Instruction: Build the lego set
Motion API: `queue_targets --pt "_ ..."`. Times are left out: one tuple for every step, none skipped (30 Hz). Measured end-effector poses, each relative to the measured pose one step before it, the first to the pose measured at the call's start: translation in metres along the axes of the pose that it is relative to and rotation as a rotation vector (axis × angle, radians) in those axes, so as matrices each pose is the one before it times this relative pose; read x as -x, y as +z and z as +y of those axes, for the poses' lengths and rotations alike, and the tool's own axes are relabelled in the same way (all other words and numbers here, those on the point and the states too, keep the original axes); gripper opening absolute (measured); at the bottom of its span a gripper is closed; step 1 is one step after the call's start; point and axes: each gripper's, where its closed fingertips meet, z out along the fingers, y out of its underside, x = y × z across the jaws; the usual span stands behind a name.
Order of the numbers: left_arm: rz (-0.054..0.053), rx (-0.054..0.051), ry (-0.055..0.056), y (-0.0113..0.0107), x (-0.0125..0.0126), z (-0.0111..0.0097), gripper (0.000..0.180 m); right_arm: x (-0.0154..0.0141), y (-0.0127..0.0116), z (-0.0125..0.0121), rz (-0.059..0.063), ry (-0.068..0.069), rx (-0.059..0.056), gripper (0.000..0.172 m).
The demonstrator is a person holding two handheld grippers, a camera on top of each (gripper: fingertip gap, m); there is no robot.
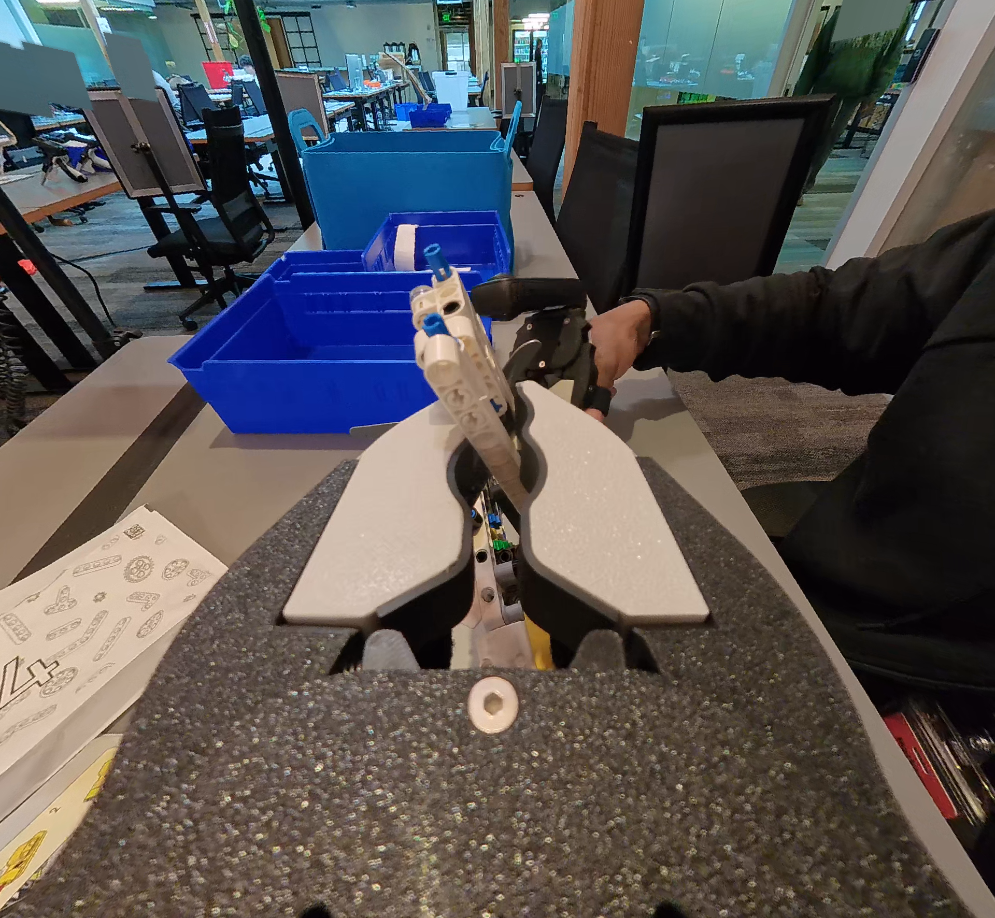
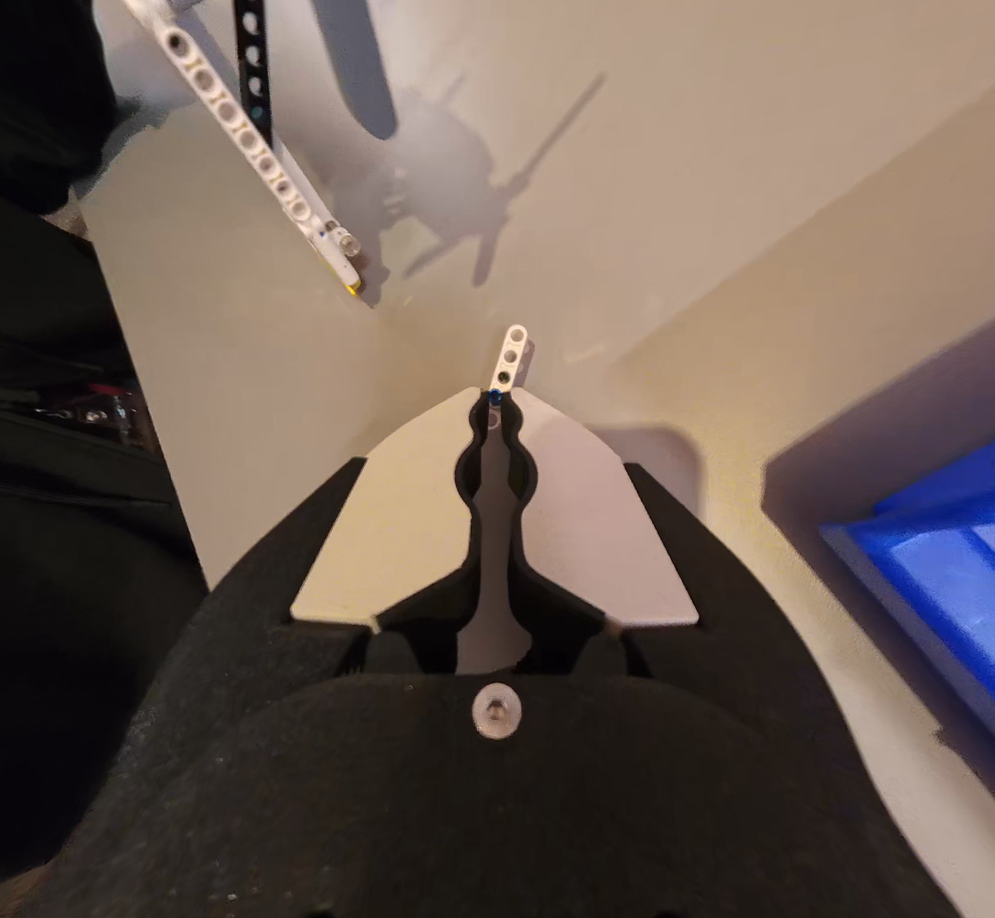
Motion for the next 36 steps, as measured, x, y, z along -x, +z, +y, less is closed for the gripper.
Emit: queue_targets --pt "-0.0006 0.0000 -0.0005 -0.00006 0.00023 0.00011 0.011 -0.00155 0.00018 0.00171 -0.0113 0.0270 0.0072 0.004" --pt "-0.0001 -0.0001 -0.0010 0.00004 0.00016 -0.00002 0.011 -0.00042 0.00038 0.00161 -0.0210 0.0266 0.0056 0.004" --pt "0.0003 -0.0006 -0.0011 -0.00005 0.00016 0.00004 0.011 0.00096 0.00050 0.00117 -0.0298 0.0286 0.0037 0.004" --pt "0.0001 -0.0007 -0.0010 -0.00007 -0.00002 0.00003 0.011 0.00063 0.00078 0.00166 -0.0258 0.0275 0.0070 0.004" --pt "0.0000 -0.0003 -0.0004 0.00002 -0.00003 -0.00004 0.011 -0.00087 0.00105 0.00239 -0.0139 0.0212 0.0112 0.004" --pt "0.0001 0.0001 0.0003 -0.00004 -0.00021 -0.00009 0.011 -0.00059 0.00085 0.00127 -0.0100 0.0119 0.0044 0.004" --pt "0.0005 0.0000 0.0008 0.00006 -0.00019 -0.00011 0.011 0.00038 -0.00004 -0.00086 -0.0115 0.0096 -0.0082 0.004" --pt "0.0011 -0.0003 0.0005 0.00020 -0.00035 -0.00017 0.011 0.00022 -0.00006 -0.00066 -0.0061 0.0091 -0.0047 0.004" --pt "0.0015 -0.0008 -0.0003 0.00009 -0.00031 -0.00011 0.011 0.00012 0.00019 -0.00019 -0.0018 0.0053 -0.0003 0.004" --pt "0.0013 0.0003 -0.0006 0.00021 -0.00024 0.00011 0.011 0.00051 0.00037 0.00002 -0.0021 0.0007 0.0015 0.005" --pt "0.0027 0.0054 -0.0010 0.00045 -0.00024 0.00110 0.011 0.00063 0.00052 0.00043 -0.0007 -0.0019 0.0032 0.005" --pt "0.0049 0.0029 -0.0040 0.00079 -0.00049 0.00106 0.011 0.00057 0.00072 0.00022 0.0018 -0.0035 0.0028 0.005" --pt "0.0060 0.0007 -0.0068 0.00089 -0.00064 0.00088 0.012 0.00052 0.00064 0.00005 0.0033 -0.0038 0.0017 0.005" --pt "0.0046 0.0012 -0.0057 0.00098 -0.00042 0.00092 0.012 0.00031 0.00064 0.00000 0.0053 -0.0023 0.0021 0.005" --pt "0.0027 0.0019 -0.0027 0.00089 -0.00017 0.00091 0.012 0.00021 0.00050 -0.00028 0.0071 -0.0029 0.0012 0.007" --pt "0.0019 0.0020 -0.0009 0.00061 -0.00014 0.00066 0.012 0.00043 0.00039 -0.00061 0.0070 -0.0053 -0.0008 0.009" --pt "0.0015 0.0004 -0.0015 0.00040 -0.00015 0.00039 0.012 0.00045 0.00059 -0.00020 0.0080 -0.0056 0.0020 0.010" --pt "0.0023 -0.0010 -0.0030 0.00008 -0.00020 0.00007 0.012 0.00002 0.00058 -0.00006 0.0107 -0.0061 0.0028 0.010" --pt "0.0032 -0.0024 -0.0036 -0.00002 -0.00011 -0.00009 0.012 0.00006 0.00071 -0.00025 0.0102 -0.0076 0.0016 0.009" --pt "0.0021 -0.0005 -0.0023 -0.00020 -0.00010 -0.00004 0.012 0.00004 0.00061 -0.00011 0.0103 -0.0077 0.0028 0.009" --pt "-0.0011 0.0011 -0.0003 -0.00014 0.00030 0.00024 0.012 -0.00054 0.00051 0.00000 0.0142 -0.0087 0.0038 0.009" --pt "-0.0012 0.0006 0.0000 -0.00008 0.00025 0.00009 0.012 -0.00067 0.00019 -0.00046 0.0168 -0.0118 0.0024 0.009" --pt "0.0006 -0.0002 -0.0006 -0.00009 -0.00016 -0.00011 0.012 0.00023 -0.00016 -0.00110 0.0109 -0.0144 -0.0025 0.008" --pt "0.0014 -0.0008 -0.0004 0.00009 -0.00031 -0.00010 0.012 0.00143 -0.00008 -0.00161 0.0020 -0.0126 -0.0053 0.006" --pt "0.0014 -0.0007 -0.0003 0.00018 -0.00027 -0.00011 0.012 0.00150 -0.00002 -0.00103 0.0011 -0.0098 -0.0017 0.004" --pt "0.0016 -0.0008 -0.0005 0.00012 -0.00043 -0.00021 0.012 0.00070 0.00029 -0.00027 0.0065 -0.0116 0.0042 0.004" --pt "0.0014 -0.0006 -0.0001 0.00007 -0.00028 -0.00018 0.012 -0.00062 0.00057 0.00077 0.0160 -0.0163 0.0103 0.005" --pt "0.0012 0.0001 -0.0002 -0.00003 -0.00039 -0.00008 0.012 -0.00175 0.00021 0.00137 0.0244 -0.0175 0.0130 0.005" --pt "0.0004 0.0004 0.0001 -0.00010 -0.00018 -0.00003 0.012 -0.00160 0.00007 0.00132 0.0229 -0.0137 0.0118 0.006" --pt "0.0002 0.0006 0.0003 -0.00006 -0.00001 -0.00002 0.012 -0.00063 -0.00013 0.00123 0.0148 -0.0113 0.0091 0.006" --pt "0.0001 0.0004 -0.0003 -0.00007 0.00006 0.00006 0.012 0.00080 -0.00007 0.00113 0.0060 -0.0096 0.0067 0.012" --pt "0.0001 0.0000 -0.0010 -0.00001 0.00023 0.00009 0.012 0.00106 0.00064 0.00110 0.0031 -0.0052 0.0059 0.017" --pt "0.0000 -0.0004 -0.0014 0.00011 0.00025 0.00003 0.012 0.00005 0.00112 0.00090 0.0074 -0.0002 0.0071 0.022" --pt "0.0001 -0.0008 -0.0022 0.00000 0.00034 0.00019 0.012 -0.00136 0.00147 0.00042 0.0160 0.0029 0.0065 0.027" --pt "0.0003 -0.0008 -0.0023 0.00008 0.00034 0.00008 0.012 -0.00115 0.00130 -0.00062 0.0152 0.0014 0.0030 0.029" --pt "-0.0002 -0.0006 -0.0016 0.00001 0.00033 0.00011 0.012 -0.00044 0.00106 -0.00139 0.0113 0.0015 -0.0004 0.032"
